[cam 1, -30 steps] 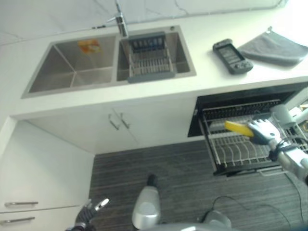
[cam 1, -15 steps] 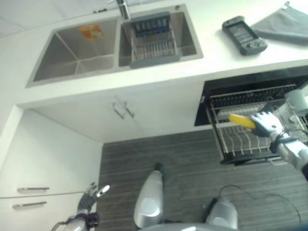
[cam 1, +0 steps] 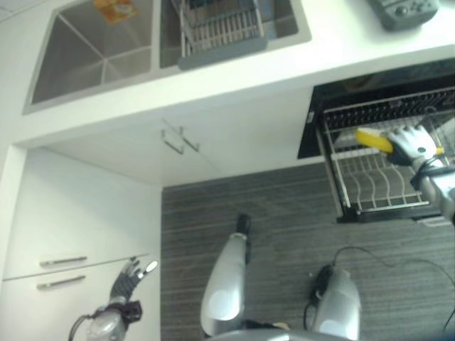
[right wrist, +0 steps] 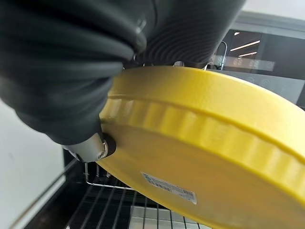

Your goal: Place the dishes in the dishwasher.

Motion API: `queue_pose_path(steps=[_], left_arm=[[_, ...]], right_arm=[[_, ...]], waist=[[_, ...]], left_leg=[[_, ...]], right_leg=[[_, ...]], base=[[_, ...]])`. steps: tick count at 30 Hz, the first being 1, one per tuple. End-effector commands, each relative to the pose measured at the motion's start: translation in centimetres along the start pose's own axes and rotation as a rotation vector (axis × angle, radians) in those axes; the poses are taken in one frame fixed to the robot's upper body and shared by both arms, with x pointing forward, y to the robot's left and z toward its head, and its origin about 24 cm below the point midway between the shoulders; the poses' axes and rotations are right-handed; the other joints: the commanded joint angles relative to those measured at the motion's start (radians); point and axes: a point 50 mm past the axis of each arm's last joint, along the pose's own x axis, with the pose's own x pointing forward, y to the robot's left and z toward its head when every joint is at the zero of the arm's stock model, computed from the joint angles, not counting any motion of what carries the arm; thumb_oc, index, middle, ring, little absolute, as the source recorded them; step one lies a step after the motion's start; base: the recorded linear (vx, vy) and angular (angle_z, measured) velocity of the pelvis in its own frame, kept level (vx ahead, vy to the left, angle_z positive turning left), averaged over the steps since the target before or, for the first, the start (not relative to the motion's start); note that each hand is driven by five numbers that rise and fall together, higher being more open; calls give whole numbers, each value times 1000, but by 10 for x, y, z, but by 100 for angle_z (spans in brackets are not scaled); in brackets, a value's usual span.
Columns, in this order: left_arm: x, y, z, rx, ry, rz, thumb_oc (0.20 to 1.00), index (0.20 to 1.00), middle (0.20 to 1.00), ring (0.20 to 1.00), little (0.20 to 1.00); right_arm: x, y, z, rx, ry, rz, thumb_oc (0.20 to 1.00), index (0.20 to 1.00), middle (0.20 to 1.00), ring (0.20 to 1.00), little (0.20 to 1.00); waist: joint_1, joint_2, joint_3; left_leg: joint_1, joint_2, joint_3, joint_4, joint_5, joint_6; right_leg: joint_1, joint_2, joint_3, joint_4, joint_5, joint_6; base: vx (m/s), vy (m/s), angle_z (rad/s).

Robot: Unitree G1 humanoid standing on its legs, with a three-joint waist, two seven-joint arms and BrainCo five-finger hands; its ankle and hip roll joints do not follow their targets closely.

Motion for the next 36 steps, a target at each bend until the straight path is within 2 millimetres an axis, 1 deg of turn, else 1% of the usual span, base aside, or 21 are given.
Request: queue_pose_path(steps=[1, 4, 6, 10, 17, 18, 19, 20, 21, 23, 27, 28, 29, 30, 36], left_arm=[[-1, 19, 15, 24, -55, 13, 1000, 1000, 1000, 1000, 1000], [1, 19, 18, 19, -65, 5, 1000, 1000, 1000, 1000, 1000], [2, 21, 23, 20, -77, -7, 1000, 1000, 1000, 1000, 1000], [3, 17, 22, 21, -94, -18, 1000, 1000, 1000, 1000, 1000], [6, 10, 25, 19, -106, -27, 1000, 1000, 1000, 1000, 1000], [6, 9, 25, 19, -108, -31, 1000, 1000, 1000, 1000, 1000], [7, 8, 26, 19, -111, -37, 1000, 1000, 1000, 1000, 1000], [7, 8, 27, 20, -113, -40, 1000, 1000, 1000, 1000, 1000], [7, 7, 28, 21, -116, -43, 1000, 1000, 1000, 1000, 1000], [8, 9, 32, 22, -121, -50, 1000, 1000, 1000, 1000, 1000], [8, 12, 34, 23, -121, -54, 1000, 1000, 1000, 1000, 1000], [8, 13, 35, 24, -122, -57, 1000, 1000, 1000, 1000, 1000], [8, 13, 35, 22, -122, -57, 1000, 1000, 1000, 1000, 1000], [8, 13, 35, 20, -122, -59, 1000, 1000, 1000, 1000, 1000], [9, 13, 39, 25, -127, -70, 1000, 1000, 1000, 1000, 1000]], right_arm=[[15, -34, -18, -5, 77, -118, 200, 200, 200, 200, 200], [18, -34, -16, -5, 65, -91, 200, 200, 200, 200, 200], [18, -30, -12, -3, 63, -68, 200, 200, 200, 200, 200], [21, -24, -3, -10, 38, -44, 200, 200, 200, 200, 200], [28, -30, 7, -9, -4, -51, 200, 200, 200, 200, 200], [28, -27, 8, 6, -2, -35, 307, 307, 307, 307, 307], [27, -24, 9, 27, 6, -5, 457, 457, 457, 457, 457], [28, -22, 10, 37, 13, 16, 457, 457, 457, 457, 457], [28, -21, 10, 44, 16, 31, 200, 200, 200, 200, 200], [30, -21, 10, 79, 40, 64, 200, 200, 200, 200, 200], [30, -19, 9, 108, 65, 101, 200, 200, 200, 200, 200], [31, -20, 8, 116, 76, 105, 501, 501, 501, 501, 501], [31, -19, 8, 123, 82, 110, 730, 730, 730, 730, 730], [30, -17, 8, 130, 92, 122, 1000, 1000, 1000, 1000, 1000], [28, -14, 4, 163, 130, 142, 1000, 1000, 1000, 1000, 1000]], waist=[[34, -23, -54], [35, -22, -53], [37, -22, -54], [44, -24, -57], [52, -29, -58], [54, -29, -58], [58, -28, -55], [59, -28, -54], [60, -27, -53], [64, -26, -49], [68, -24, -47], [69, -23, -45], [69, -23, -44], [70, -23, -43], [69, -30, -39]], left_leg=[[41, 78, -83, 101, -144, -28], [27, 75, -83, 105, -145, -25], [22, 74, -80, 104, -147, -23], [22, 71, -78, 100, -149, -20], [8, 63, -79, 103, -150, -16], [5, 61, -79, 104, -151, -14], [3, 59, -79, 110, -157, -12], [2, 57, -78, 109, -156, -11], [0, 56, -78, 109, -156, -10], [-3, 51, -77, 105, -154, -8], [-9, 46, -75, 104, -152, -5], [-13, 44, -75, 105, -152, -4], [-13, 43, -75, 104, -151, -4], [-15, 42, -74, 104, -150, -2], [-14, 41, -69, 103, -152, 2]], right_leg=[[-52, -69, 66, -163, 229, 98], [-68, -70, 71, -155, 227, 96], [-75, -70, 71, -151, 223, 94], [-73, -68, 63, -159, 223, 91], [-84, -64, 58, -160, 223, 88], [-87, -65, 57, -158, 222, 88], [-89, -66, 56, -152, 218, 88], [-90, -67, 56, -153, 219, 88], [-92, -67, 55, -154, 220, 88], [-97, -70, 54, -154, 223, 89], [-103, -71, 53, -154, 223, 88], [-106, -71, 52, -153, 224, 88], [-107, -71, 51, -153, 224, 87], [-107, -70, 50, -154, 224, 86], [-103, -67, 45, -162, 227, 84]], base=[[-85, -7, -1], [-53, -2, -2], [-45, -5, 0], [-10, 0, 0], [-6, 3, 1], [0, 0, 0], [0, 0, 0], [0, 0, 0], [0, 0, 0], [-17, 6, 1], [-9, 2, 0], [-31, 8, 0], [-35, 13, 2], [-24, 12, 3], [-16, -1, 1]])
